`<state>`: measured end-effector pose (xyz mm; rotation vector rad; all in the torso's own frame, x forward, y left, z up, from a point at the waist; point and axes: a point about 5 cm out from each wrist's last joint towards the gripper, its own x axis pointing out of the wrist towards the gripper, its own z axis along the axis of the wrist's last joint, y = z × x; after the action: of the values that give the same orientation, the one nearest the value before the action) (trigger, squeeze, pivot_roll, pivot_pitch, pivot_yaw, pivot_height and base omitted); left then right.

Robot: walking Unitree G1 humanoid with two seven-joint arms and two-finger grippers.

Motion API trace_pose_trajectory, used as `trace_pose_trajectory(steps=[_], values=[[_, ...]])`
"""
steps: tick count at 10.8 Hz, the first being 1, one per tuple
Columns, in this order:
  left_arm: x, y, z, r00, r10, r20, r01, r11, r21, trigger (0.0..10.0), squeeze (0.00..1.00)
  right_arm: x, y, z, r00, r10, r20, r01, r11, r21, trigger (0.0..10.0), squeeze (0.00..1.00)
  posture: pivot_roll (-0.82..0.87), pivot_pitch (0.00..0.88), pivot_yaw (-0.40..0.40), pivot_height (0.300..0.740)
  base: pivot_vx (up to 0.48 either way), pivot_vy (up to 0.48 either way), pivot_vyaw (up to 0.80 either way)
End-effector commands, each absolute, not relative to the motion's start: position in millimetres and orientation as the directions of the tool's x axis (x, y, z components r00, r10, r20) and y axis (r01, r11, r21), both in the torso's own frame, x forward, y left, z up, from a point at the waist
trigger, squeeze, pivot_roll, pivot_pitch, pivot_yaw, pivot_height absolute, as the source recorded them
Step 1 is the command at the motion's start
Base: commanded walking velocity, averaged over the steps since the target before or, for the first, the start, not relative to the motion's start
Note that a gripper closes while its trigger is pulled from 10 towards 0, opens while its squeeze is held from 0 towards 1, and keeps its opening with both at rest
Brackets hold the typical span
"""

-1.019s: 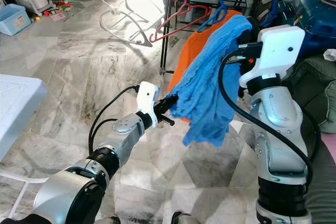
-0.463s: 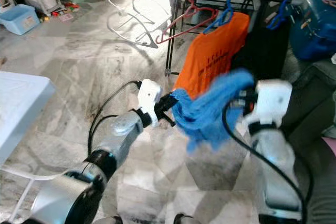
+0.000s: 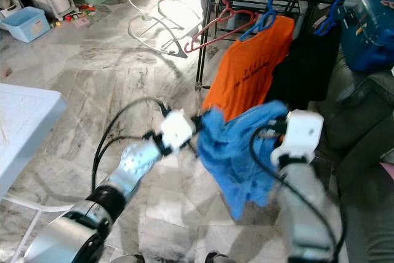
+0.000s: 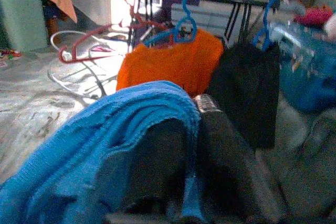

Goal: Hang hanger

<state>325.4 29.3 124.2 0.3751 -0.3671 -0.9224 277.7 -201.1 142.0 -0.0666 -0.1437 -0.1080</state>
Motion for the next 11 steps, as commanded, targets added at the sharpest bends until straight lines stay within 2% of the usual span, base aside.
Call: trace_pose_trajectory(steps=[1,2,4,5,6,8,9,11], values=[[323.2,31.4,112.1,0.561,-0.825,0.073,0.711,0.525,0.468,0.0,0.0,276.4,-199.9,143.2,0.982,-0.103,0.161,0.114,0.991,-0.065,10.0,1.0,0.02,0.12,-0.013,0.74,0.0,0.0,0.0],[323.7,34.0,109.5,0.571,-0.819,0.061,0.711,0.531,0.461,0.0,0.0,275.7,-197.5,141.5,0.984,-0.092,0.15,0.1,0.994,-0.05,10.0,1.0,0.02,0.122,-0.012,0.74,0.0,0.0,0.0],[333.7,40.0,94.3,0.652,-0.751,-0.104,0.717,0.565,0.408,0.0,0.0,262.3,-187.4,109.9,0.983,0.127,-0.131,-0.139,0.986,-0.092,10.0,1.0,0.01,0.125,-0.006,0.74,0.0,0.0,0.0],[336.3,41.8,92.3,0.668,-0.732,-0.134,0.716,0.582,0.387,0.0,0.0,256.7,-188.5,100.8,0.971,0.145,-0.188,-0.164,0.982,-0.091,10.0,1.0,0.01,0.124,-0.006,0.74,0.0,0.0,0.0],[343.2,45.2,90.5,0.717,-0.676,-0.17,0.692,0.664,0.283,0.0,0.0,240.0,-188.1,71.1,0.916,0.186,-0.354,-0.234,0.967,-0.097,10.0,1.0,0.01,0.118,-0.005,0.74,0.0,0.0,0.0],[348.2,45.3,92.1,0.747,-0.638,-0.188,0.665,0.715,0.216,0.0,0.0,230.4,-184.2,60.0,0.888,0.201,-0.414,-0.256,0.963,-0.08,10.0,1.0,0.01,0.115,-0.007,0.74,0.0,0.0,0.0],[349.9,48.4,87.7,0.756,-0.607,-0.245,0.652,0.73,0.204,0.0,0.0,230.6,-187.9,61.8,0.893,0.182,-0.412,-0.238,0.967,-0.087,10.0,1.0,0.01,0.114,-0.007,0.74,0.0,0.0,0.0],[353.9,54.3,85.3,0.77,-0.559,-0.308,0.624,0.761,0.178,0.0,0.0,237.7,-202.1,79.2,0.952,0.077,-0.298,-0.113,0.988,-0.107,10.0,1.0,0.01,0.114,-0.01,0.74,0.0,0.0,0.0]])
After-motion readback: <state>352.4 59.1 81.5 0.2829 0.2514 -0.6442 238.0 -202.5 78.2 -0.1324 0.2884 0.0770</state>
